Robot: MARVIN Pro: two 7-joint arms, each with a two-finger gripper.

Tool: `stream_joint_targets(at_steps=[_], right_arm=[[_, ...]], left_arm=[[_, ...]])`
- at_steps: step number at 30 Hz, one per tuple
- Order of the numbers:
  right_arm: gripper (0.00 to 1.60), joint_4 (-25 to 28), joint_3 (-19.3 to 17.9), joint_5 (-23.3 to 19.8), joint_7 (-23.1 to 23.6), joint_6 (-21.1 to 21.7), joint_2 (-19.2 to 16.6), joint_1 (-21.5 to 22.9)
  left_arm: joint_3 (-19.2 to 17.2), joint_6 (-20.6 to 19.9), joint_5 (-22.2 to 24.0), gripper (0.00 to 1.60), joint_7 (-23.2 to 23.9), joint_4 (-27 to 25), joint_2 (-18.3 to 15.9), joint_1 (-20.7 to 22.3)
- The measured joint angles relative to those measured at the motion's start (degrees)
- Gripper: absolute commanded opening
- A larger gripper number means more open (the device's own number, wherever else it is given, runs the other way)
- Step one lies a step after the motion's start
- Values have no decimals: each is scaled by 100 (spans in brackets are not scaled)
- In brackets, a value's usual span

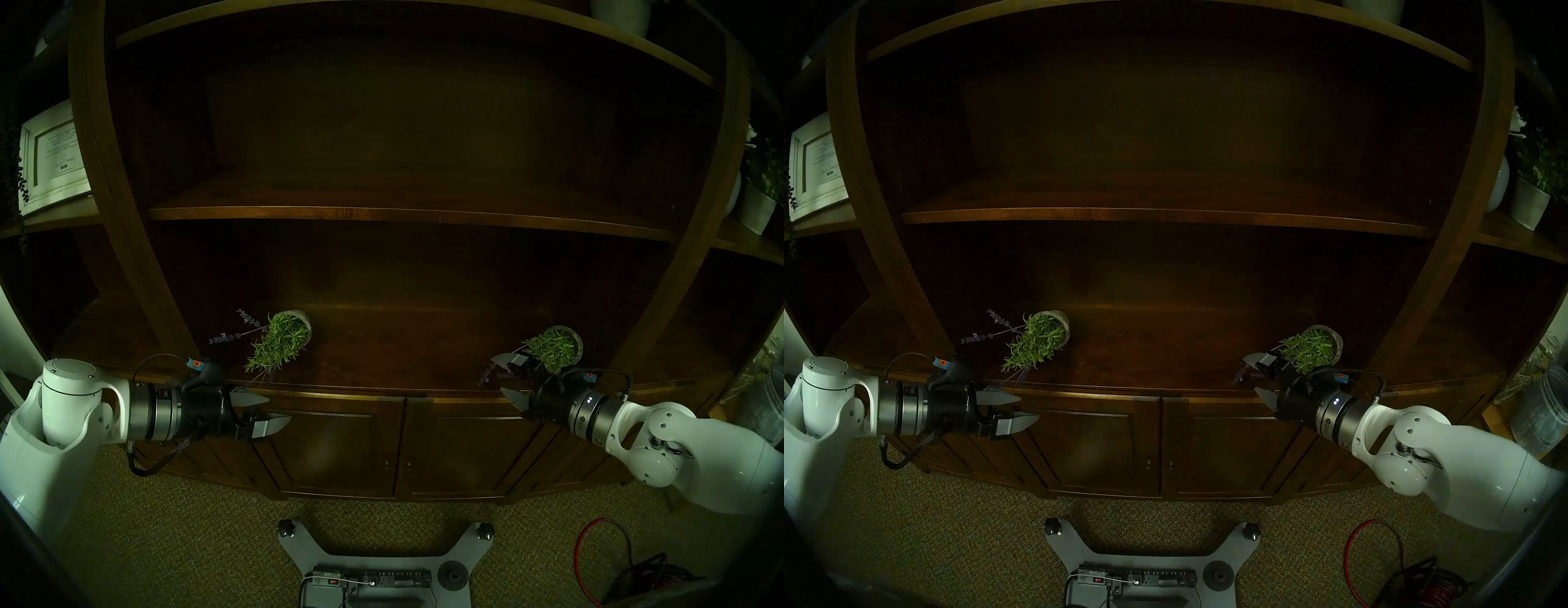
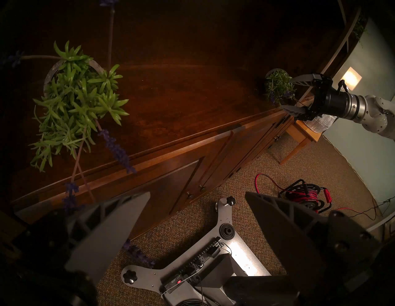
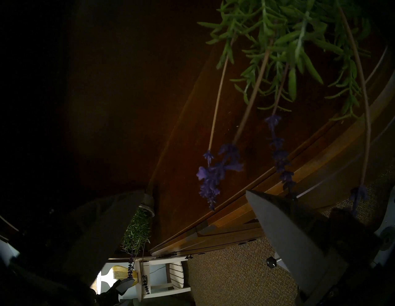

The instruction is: Place the fake decorative plant upright

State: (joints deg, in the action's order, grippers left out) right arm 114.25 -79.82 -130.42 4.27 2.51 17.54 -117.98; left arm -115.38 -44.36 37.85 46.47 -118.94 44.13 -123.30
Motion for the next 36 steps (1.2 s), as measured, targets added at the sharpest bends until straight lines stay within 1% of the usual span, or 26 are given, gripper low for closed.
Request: stream_joint_targets(at_steps=[12,20,22,26,30,33,34,36], right_arm=[[160,101,20,-14,-111,20,-6,84],[160,278,-115,-190,-199,68,-87,135],[160,323,-211,-251,-204,51,-142,122],[160,390,-525,-413,-201,-49,-315,-17],[160,389,-728,-547,-178,-124,-459,-135],[160,397,-1000,-643,-170,-181,-571,-319],[160,400,-1037,-654,-170,-187,-583,-343],[160,425,-1254,-700,-172,-211,-634,-490]], left_arm=[[2,0,-1,160,0,3,0,-3],[4,0,-2,160,0,5,0,-4],[4,0,-2,160,0,5,0,-5],[5,0,-3,160,0,6,0,-5],[7,1,-3,160,0,8,-1,-5],[8,1,-4,160,0,9,-1,-5],[8,1,-4,160,0,9,-1,-5],[9,1,-4,160,0,10,-1,-6]])
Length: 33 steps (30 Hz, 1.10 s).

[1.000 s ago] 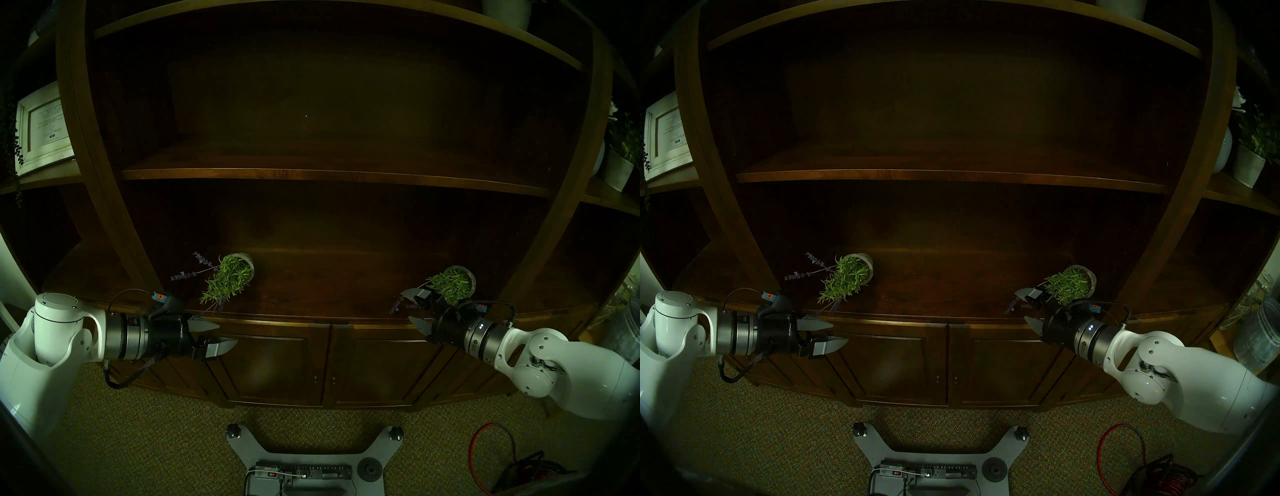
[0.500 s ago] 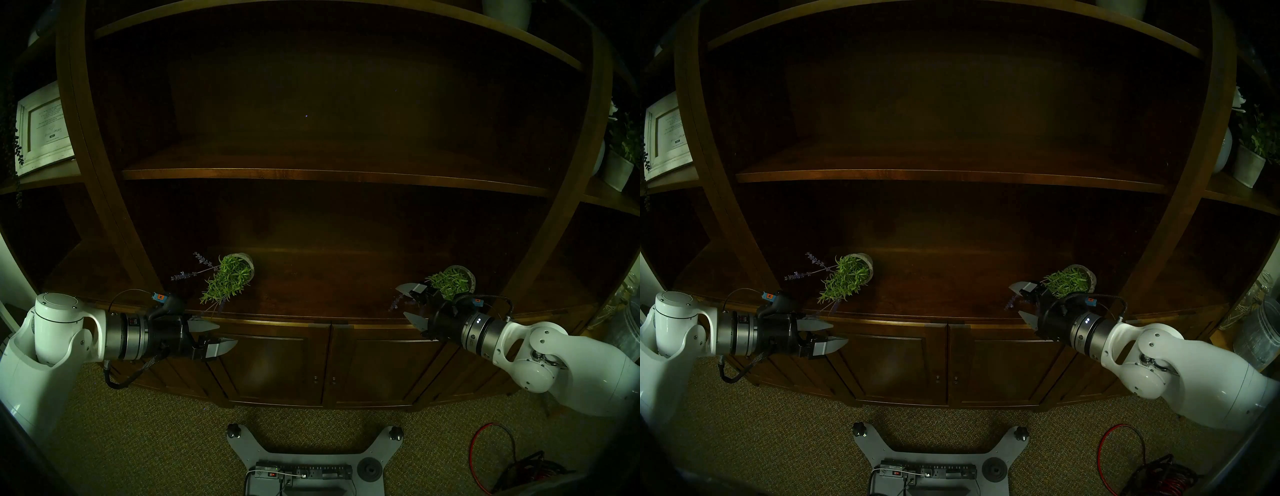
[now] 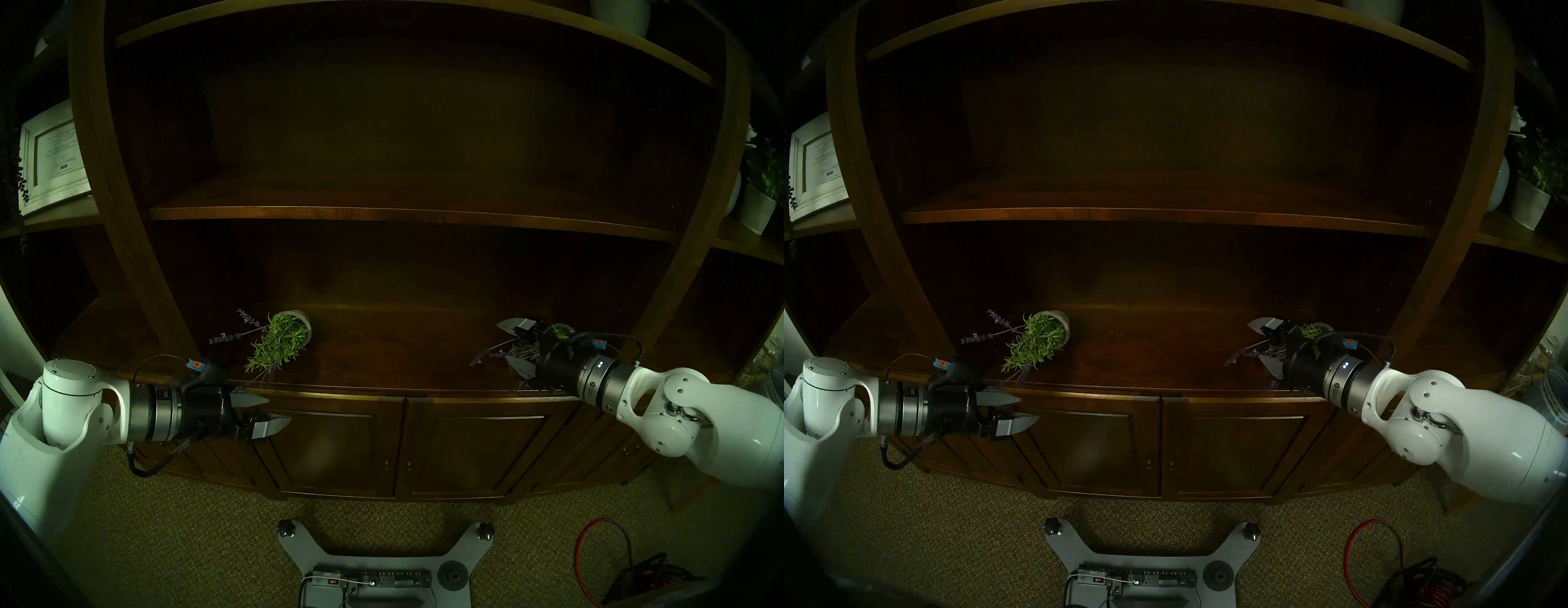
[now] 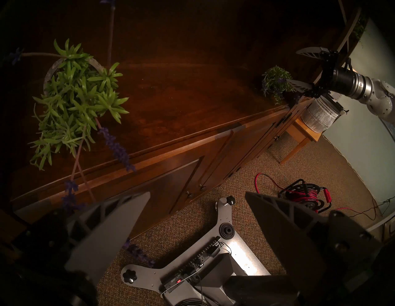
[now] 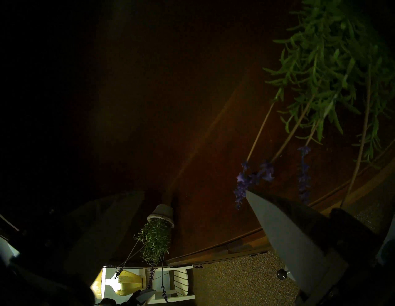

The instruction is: Place the fake decorative plant upright

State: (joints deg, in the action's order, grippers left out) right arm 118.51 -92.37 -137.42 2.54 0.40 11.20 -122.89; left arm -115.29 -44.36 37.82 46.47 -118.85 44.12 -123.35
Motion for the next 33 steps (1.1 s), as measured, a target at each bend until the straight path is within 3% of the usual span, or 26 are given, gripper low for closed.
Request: stream_joint_targets(at_steps=[9,15,18,22,33], right_arm=[[160,118,-734,-38,-252,18,35,-614],[160,262,-1295,137,-758,218,301,-1079],[160,416,-1666,242,-1242,400,474,-1373],[160,533,-1774,282,-1646,550,555,-1557],[160,609,-1782,327,-1843,714,673,-1666]], left_arm=[[1,0,0,160,0,1,0,0],[1,0,-1,160,0,1,0,-1],[1,0,-1,160,0,1,0,-1],[1,-1,-1,160,0,1,0,-1],[0,-1,-1,160,0,1,0,-2]])
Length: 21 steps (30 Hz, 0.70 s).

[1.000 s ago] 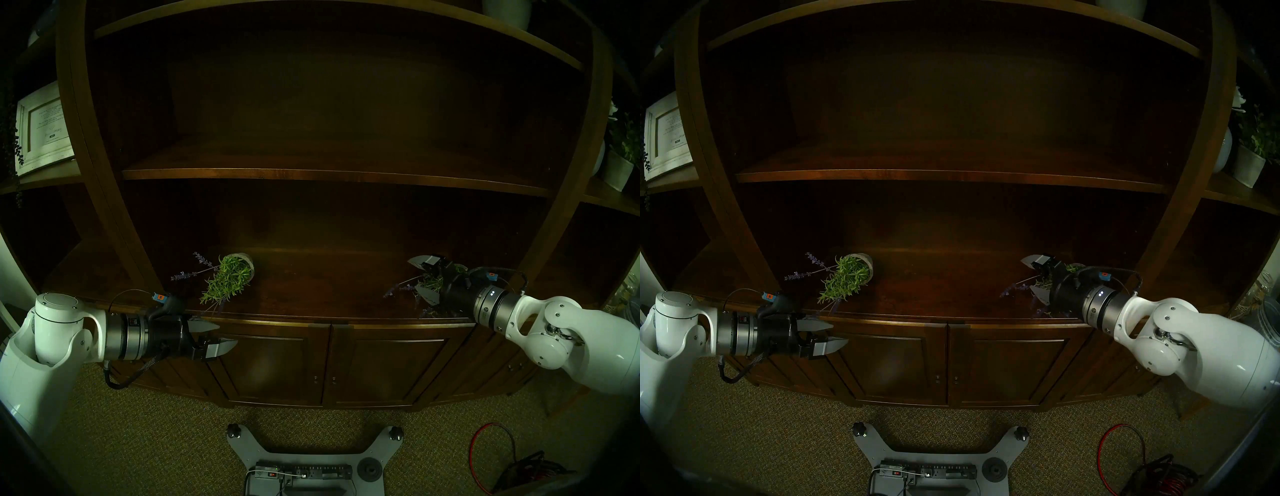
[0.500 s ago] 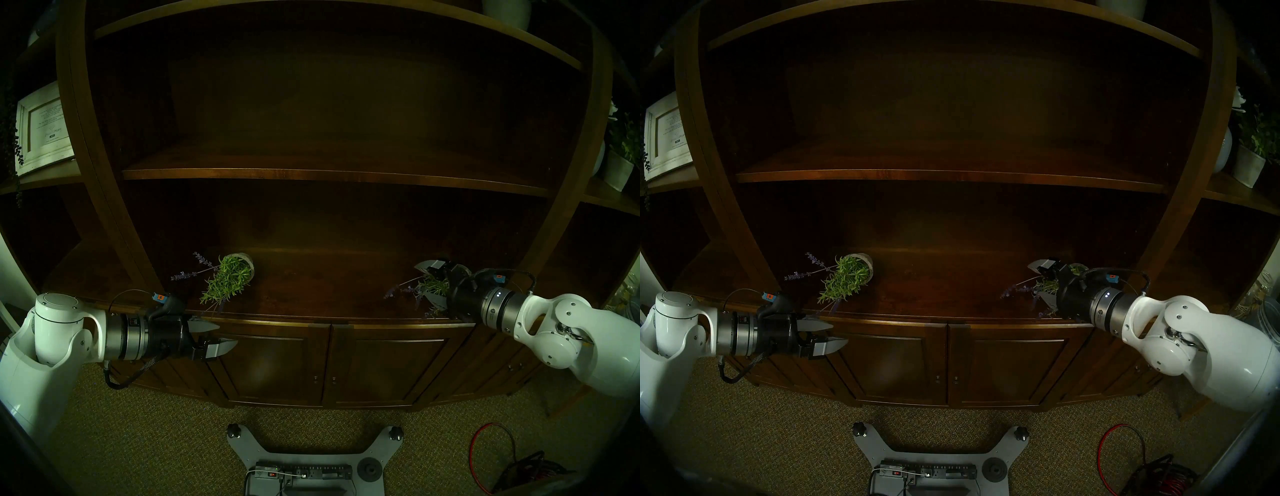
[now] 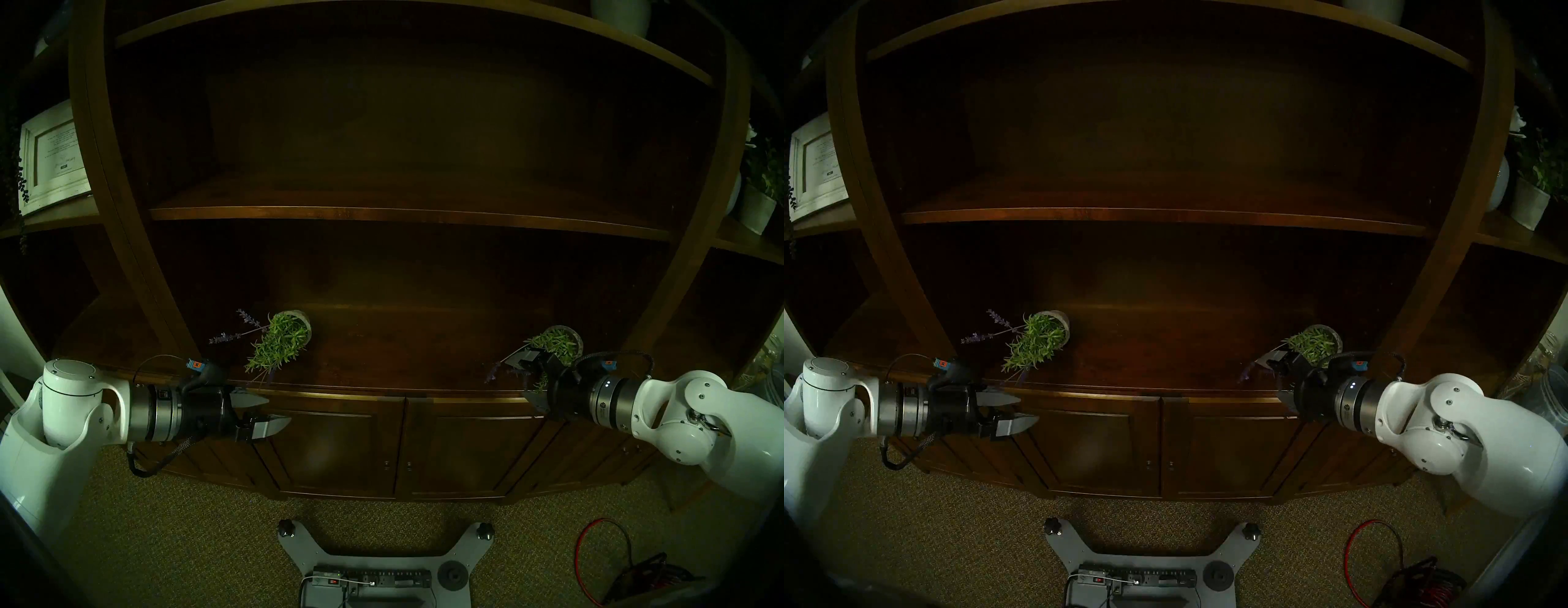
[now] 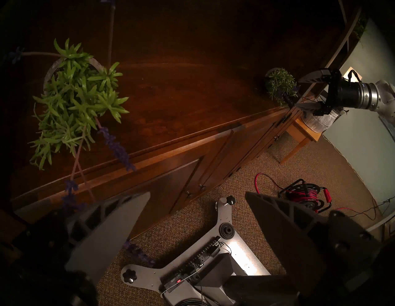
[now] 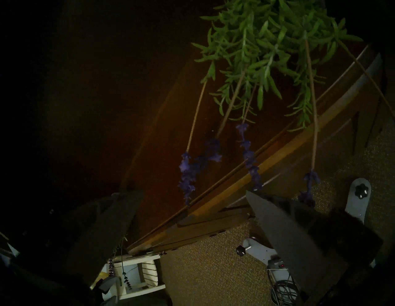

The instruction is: Place the fake decorative plant upright

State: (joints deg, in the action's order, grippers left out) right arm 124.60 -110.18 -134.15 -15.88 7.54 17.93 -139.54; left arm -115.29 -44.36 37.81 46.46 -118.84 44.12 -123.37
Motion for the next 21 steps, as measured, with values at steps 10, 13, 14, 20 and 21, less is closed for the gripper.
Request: stream_joint_targets(at_steps=[10,13,14,20,21], right_arm=[[156,50,7,96,-48,-75,73,10],[160,83,51,131,-186,-245,53,32],[160,93,79,138,-260,-321,35,45],[160,134,482,125,-807,-898,-198,226],[160,134,554,107,-856,-963,-237,266]], left_arm=[[0,0,0,160,0,0,0,-1],[0,0,0,160,0,0,0,-1],[0,0,0,160,0,0,0,-1],[0,0,-1,160,0,0,0,-1],[0,0,-1,160,0,0,0,-1]])
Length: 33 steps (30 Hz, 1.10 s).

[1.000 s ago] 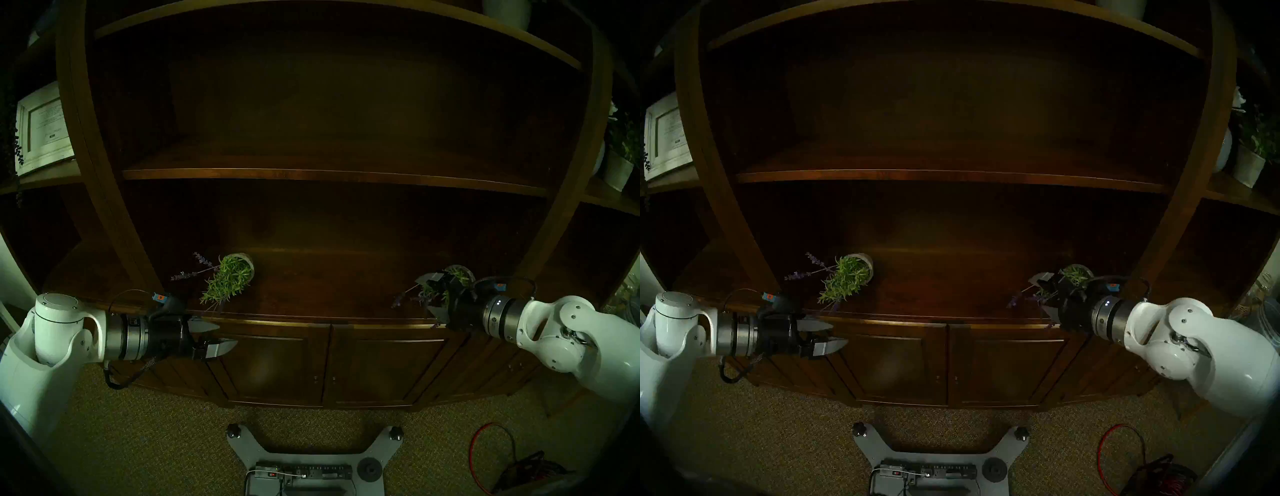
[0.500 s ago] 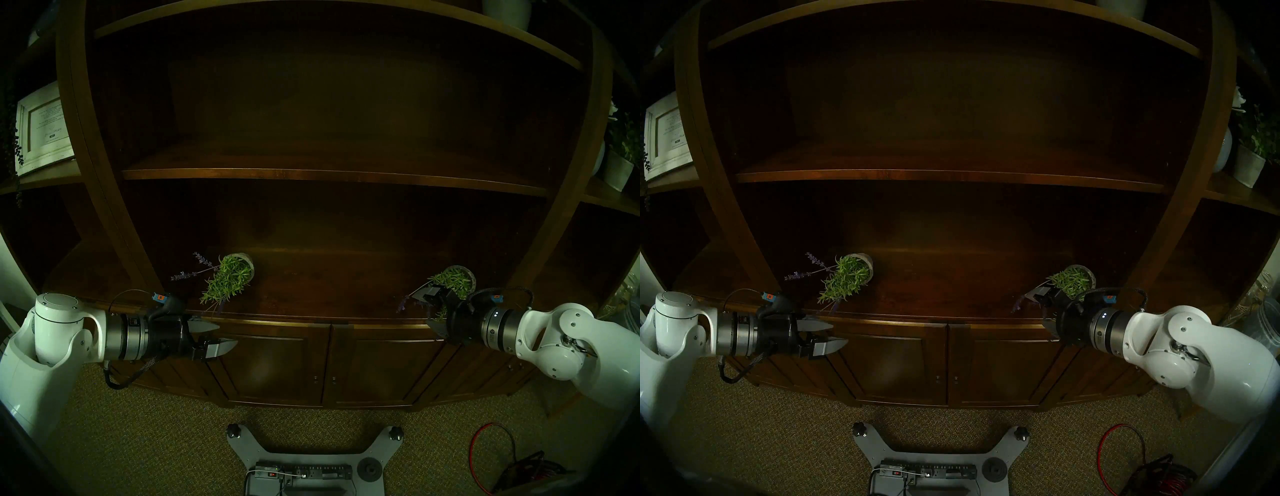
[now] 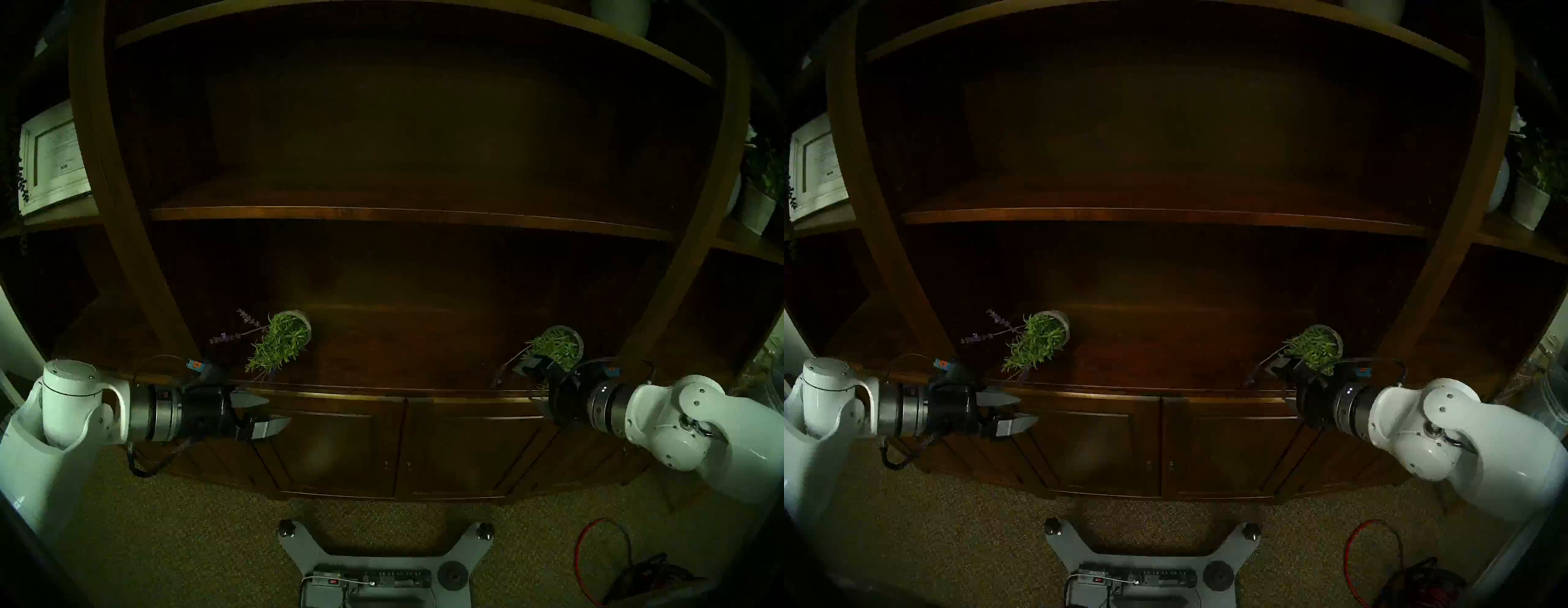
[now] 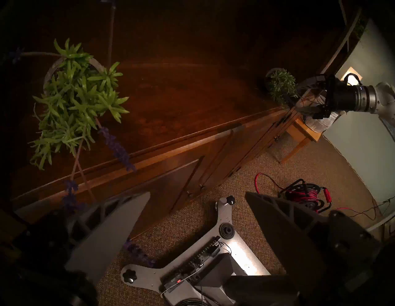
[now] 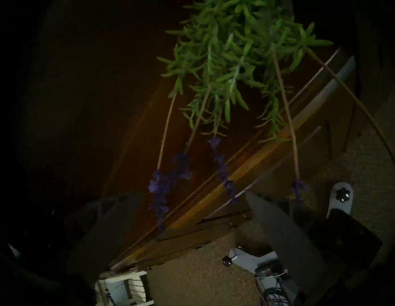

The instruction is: Place the fake decorative plant upright

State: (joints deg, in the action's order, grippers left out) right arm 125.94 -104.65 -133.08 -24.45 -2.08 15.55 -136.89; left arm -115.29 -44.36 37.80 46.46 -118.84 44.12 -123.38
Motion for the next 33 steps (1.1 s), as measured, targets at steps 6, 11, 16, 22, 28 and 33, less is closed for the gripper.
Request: stream_joint_targets(at_steps=[6,11,16,22,28,33], right_arm=[[114,0,363,-122,-152,-253,-197,260],[18,2,585,-143,-154,-392,-301,444],[0,17,738,-126,-131,-487,-365,601],[0,35,827,-119,-117,-549,-417,754],[0,82,981,-81,-110,-591,-499,925],[0,176,1207,-12,-110,-614,-593,1109]], left_arm=[[0,0,0,160,0,0,0,0],[0,0,0,160,0,1,0,0],[1,0,0,160,0,1,0,0],[1,0,-1,160,0,1,0,0],[1,0,-1,160,0,1,0,0],[1,0,-1,160,0,1,0,0]])
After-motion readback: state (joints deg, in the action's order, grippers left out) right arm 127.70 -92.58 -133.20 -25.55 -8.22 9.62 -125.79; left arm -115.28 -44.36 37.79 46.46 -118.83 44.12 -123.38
